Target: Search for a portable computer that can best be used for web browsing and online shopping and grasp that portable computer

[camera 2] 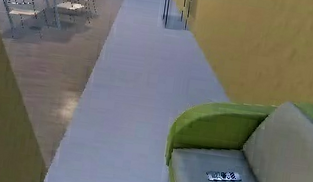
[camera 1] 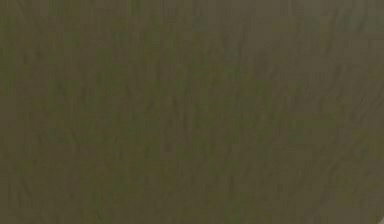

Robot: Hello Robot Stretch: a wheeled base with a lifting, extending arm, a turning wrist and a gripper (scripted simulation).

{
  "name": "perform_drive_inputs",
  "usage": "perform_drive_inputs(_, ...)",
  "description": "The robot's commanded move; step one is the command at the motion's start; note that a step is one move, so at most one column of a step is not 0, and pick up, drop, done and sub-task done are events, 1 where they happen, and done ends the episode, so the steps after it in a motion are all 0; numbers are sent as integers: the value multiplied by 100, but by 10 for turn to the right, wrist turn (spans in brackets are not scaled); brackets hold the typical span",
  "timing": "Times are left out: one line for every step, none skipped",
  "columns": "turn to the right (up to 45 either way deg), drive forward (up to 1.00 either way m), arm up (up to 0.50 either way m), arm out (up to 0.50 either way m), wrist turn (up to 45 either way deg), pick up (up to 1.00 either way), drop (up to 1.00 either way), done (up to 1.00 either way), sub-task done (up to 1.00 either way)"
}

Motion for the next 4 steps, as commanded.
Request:
perform_drive_inputs(450, 0, 0, 0, 0, 0, 0, 0, 0)
perform_drive_inputs(180, 0, 0, 0, 0, 0, 0, 0, 0)
perform_drive_inputs(0, 0, 42, 0, 0, 0, 0, 0, 0)
perform_drive_inputs(0, 0, 0, 4, 0, 0, 0, 0, 0)
